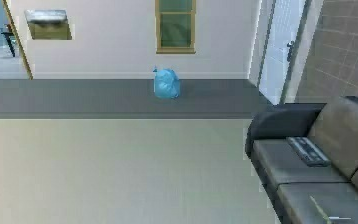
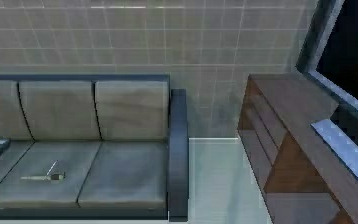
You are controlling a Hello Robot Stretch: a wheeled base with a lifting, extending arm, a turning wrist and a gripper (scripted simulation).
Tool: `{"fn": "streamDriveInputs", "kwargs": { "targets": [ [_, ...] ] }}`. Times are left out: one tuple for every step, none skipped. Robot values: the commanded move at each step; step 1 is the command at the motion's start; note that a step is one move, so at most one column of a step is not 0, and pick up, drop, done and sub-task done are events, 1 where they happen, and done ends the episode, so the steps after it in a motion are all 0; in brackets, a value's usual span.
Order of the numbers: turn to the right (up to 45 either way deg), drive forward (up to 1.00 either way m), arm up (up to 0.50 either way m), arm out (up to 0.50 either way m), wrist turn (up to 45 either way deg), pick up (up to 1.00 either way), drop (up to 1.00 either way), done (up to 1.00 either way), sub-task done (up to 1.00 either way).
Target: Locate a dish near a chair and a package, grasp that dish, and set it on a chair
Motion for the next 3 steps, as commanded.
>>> {"fn": "streamDriveInputs", "kwargs": {
  "targets": [
    [-45.0, 0.00, 0.00, 0.00, 0.0, 0.00, 0.00, 0.00, 0.00],
    [0.0, 1.00, 0.00, 0.00, 0.0, 0.00, 0.00, 0.00, 0.00],
    [0.0, 1.00, 0.00, 0.00, 0.0, 0.00, 0.00, 0.00, 0.00]
  ]
}}
